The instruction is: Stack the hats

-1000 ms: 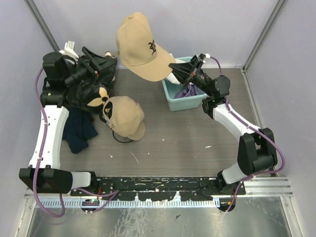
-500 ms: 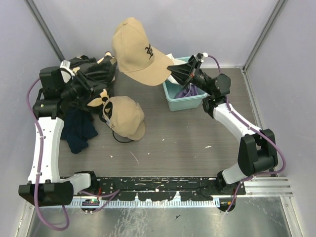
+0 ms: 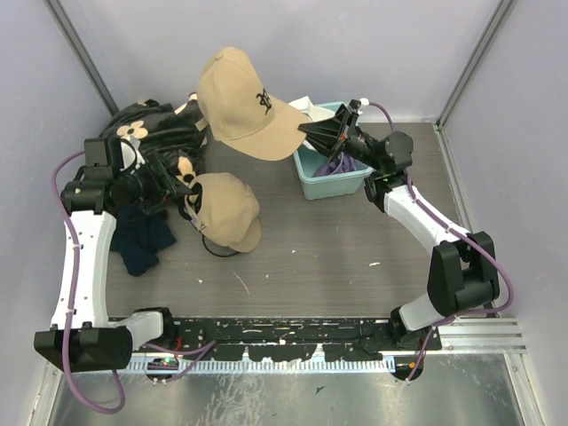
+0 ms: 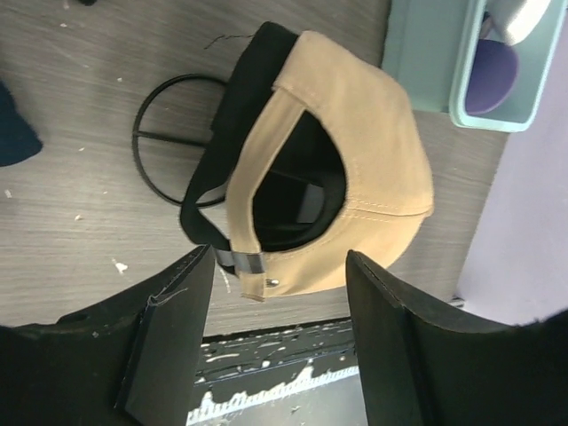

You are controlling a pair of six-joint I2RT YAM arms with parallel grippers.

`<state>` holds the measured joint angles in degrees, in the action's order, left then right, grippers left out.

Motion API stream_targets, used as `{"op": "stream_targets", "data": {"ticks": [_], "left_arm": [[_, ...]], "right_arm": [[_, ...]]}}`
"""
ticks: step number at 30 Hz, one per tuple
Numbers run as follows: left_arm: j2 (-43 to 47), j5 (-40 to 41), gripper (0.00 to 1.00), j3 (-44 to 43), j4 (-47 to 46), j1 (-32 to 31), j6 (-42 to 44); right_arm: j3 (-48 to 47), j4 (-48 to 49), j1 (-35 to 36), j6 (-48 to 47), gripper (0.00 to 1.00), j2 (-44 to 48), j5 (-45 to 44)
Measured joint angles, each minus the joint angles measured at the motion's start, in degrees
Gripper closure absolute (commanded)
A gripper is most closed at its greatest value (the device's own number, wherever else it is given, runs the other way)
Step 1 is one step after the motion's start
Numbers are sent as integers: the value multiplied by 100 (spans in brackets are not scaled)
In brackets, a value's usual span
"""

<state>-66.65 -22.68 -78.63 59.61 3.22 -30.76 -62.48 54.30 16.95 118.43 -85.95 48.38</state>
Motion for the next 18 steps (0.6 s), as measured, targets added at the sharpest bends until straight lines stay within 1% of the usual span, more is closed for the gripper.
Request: {"op": "stream_targets", "data": {"ticks": [3, 8, 16, 18], "left_arm": [[-15, 199, 31, 2, 168, 2, 208], [-120, 376, 31, 131, 186, 0, 365], [-356, 420, 31, 459, -61, -11, 372], [-365, 420, 33, 542, -155, -28, 367]], "right_arm": [[0, 9, -9, 0, 99, 0, -2], [42, 61, -20, 0, 99, 0, -11], [225, 133, -20, 0, 99, 20, -35], [251, 140, -20, 0, 99, 20, -44]]}}
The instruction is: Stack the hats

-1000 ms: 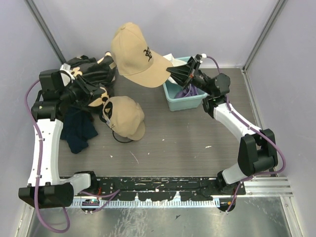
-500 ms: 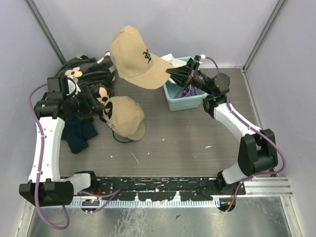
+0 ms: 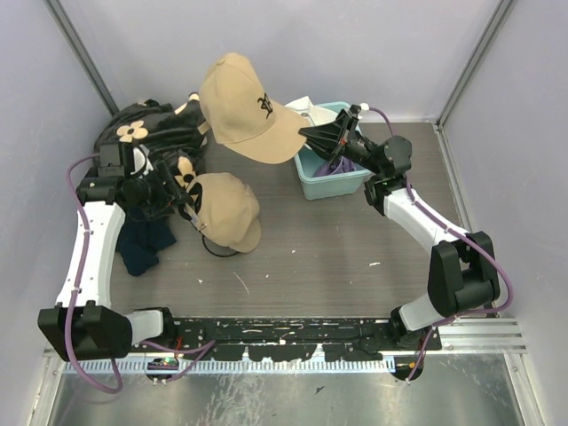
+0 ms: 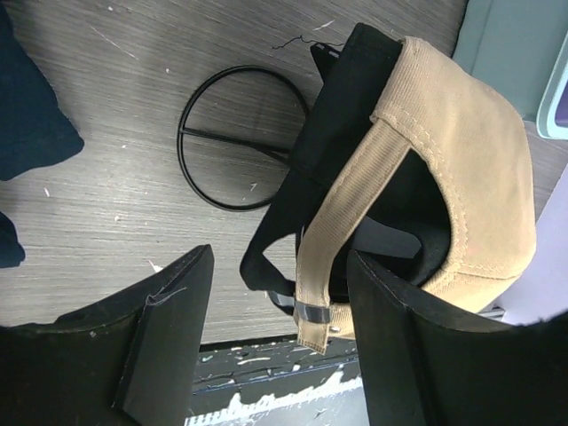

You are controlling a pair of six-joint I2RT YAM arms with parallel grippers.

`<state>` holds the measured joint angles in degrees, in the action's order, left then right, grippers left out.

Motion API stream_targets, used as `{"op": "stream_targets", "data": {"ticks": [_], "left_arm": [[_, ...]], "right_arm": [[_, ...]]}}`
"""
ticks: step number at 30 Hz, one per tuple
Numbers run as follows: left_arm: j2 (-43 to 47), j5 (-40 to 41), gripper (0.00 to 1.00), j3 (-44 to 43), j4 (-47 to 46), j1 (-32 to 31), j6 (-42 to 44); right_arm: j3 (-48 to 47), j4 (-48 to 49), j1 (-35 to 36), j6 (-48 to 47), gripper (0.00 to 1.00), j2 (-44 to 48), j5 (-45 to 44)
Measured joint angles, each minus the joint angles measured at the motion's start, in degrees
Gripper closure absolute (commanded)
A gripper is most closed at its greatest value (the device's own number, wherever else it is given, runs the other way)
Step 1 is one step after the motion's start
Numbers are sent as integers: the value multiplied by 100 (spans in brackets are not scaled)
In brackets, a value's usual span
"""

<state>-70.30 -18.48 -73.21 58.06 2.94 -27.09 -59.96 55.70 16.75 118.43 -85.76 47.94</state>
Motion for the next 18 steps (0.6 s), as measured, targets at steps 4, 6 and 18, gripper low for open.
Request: {"op": "stream_targets", "data": {"ticks": [4, 6, 18], "left_arm": [[-39, -4, 48, 173, -245, -33, -63], [-76, -7, 62, 282, -428, -66, -146], [-575, -205, 91, 1051, -1458, -181, -452]], "right_arm": [[13, 2, -7, 0, 99, 0, -11], [13, 4, -11, 0, 99, 0, -9], [35, -101, -94, -4, 99, 109, 20]]}}
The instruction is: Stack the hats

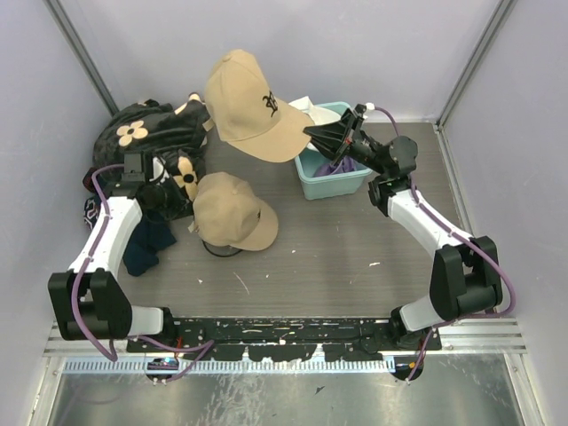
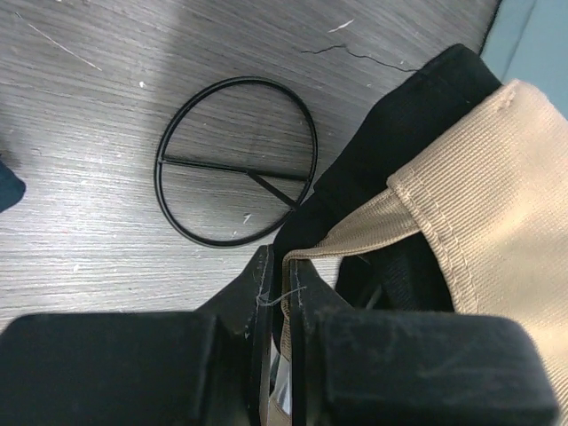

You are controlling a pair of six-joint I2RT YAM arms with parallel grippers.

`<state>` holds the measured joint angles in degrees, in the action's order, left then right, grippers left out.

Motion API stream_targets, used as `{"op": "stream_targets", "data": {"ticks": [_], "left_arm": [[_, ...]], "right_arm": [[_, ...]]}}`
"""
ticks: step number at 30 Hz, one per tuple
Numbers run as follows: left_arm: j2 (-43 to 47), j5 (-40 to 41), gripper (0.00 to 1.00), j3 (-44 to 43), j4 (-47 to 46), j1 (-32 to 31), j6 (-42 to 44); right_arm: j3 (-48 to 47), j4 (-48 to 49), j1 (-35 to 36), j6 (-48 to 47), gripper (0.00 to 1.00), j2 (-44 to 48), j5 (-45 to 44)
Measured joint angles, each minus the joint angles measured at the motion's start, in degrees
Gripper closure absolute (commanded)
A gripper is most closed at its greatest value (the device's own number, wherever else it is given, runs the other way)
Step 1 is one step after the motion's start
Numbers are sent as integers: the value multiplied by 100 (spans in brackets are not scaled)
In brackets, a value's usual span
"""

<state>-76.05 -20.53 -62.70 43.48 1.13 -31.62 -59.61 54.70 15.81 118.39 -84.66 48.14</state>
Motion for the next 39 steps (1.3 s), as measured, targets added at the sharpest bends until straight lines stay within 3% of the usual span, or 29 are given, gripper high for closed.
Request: {"op": "stream_targets", "data": {"ticks": [21, 39], "left_arm": [[-739, -98, 93, 181, -903, -890, -671], [-1414, -72, 88, -533, -739, -876, -367]], "right_arm": [[48, -131, -153, -127, 99, 181, 140], [173, -811, -175, -317, 99, 192, 1480]]}}
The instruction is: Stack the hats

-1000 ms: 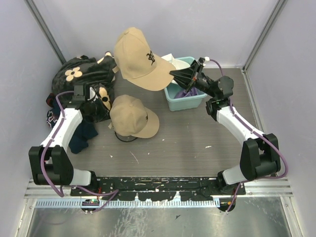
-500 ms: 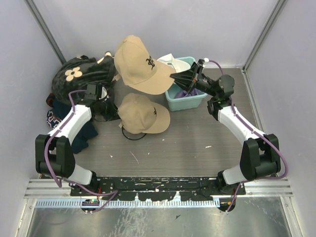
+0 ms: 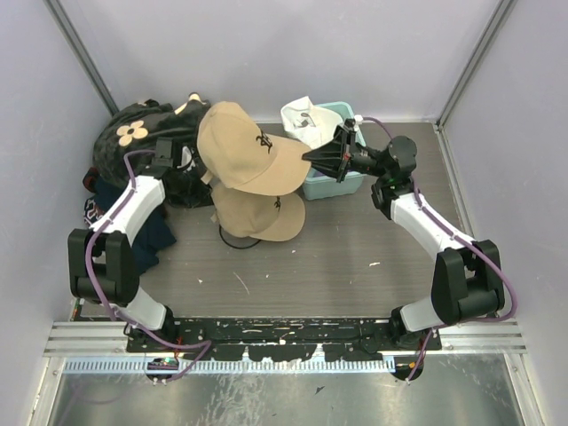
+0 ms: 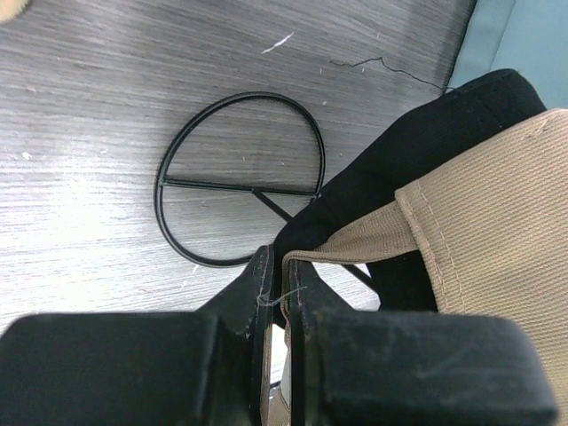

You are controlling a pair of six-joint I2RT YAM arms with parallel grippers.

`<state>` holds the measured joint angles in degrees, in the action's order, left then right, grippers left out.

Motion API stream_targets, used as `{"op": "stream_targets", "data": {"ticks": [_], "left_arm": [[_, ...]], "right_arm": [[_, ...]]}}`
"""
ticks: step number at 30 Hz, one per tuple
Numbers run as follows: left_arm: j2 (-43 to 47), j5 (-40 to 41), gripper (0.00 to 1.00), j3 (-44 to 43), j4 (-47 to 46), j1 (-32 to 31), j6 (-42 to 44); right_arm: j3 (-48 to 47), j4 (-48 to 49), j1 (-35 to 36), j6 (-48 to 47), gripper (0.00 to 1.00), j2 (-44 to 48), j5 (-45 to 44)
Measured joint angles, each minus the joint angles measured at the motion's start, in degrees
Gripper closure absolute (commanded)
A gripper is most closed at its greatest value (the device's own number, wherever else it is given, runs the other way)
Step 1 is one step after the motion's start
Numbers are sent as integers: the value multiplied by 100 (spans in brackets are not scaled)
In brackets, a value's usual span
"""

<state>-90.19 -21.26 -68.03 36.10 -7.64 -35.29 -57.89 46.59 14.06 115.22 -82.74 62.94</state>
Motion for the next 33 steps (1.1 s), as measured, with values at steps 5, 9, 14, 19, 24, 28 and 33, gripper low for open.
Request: {"op": "stream_targets", "data": {"ticks": [5, 9, 14, 19, 24, 28, 33], "left_arm": [[-146, -122, 88, -190, 90, 140, 168], [-308, -264, 89, -321, 149, 188, 260], [-446, -420, 90, -413, 153, 199, 328], [-511, -503, 91, -463, 157, 205, 367], [-511, -522, 92, -463, 160, 210, 374], [-511, -525, 92, -463, 170, 214, 380], [-514, -527, 93, -463, 177, 223, 415]], "right_arm": [[380, 26, 63, -107, 99, -48, 79], [765, 382, 127, -90, 99, -289, 92], [1060, 713, 269, -70, 99, -702, 76], [1296, 1329, 378, 11, 99, -1049, 55], [1565, 1958, 378, 101, 99, -1405, 17], [1690, 2061, 339, -9, 99, -1534, 20], [1720, 1556, 129, -872, 99, -1471, 210]]}}
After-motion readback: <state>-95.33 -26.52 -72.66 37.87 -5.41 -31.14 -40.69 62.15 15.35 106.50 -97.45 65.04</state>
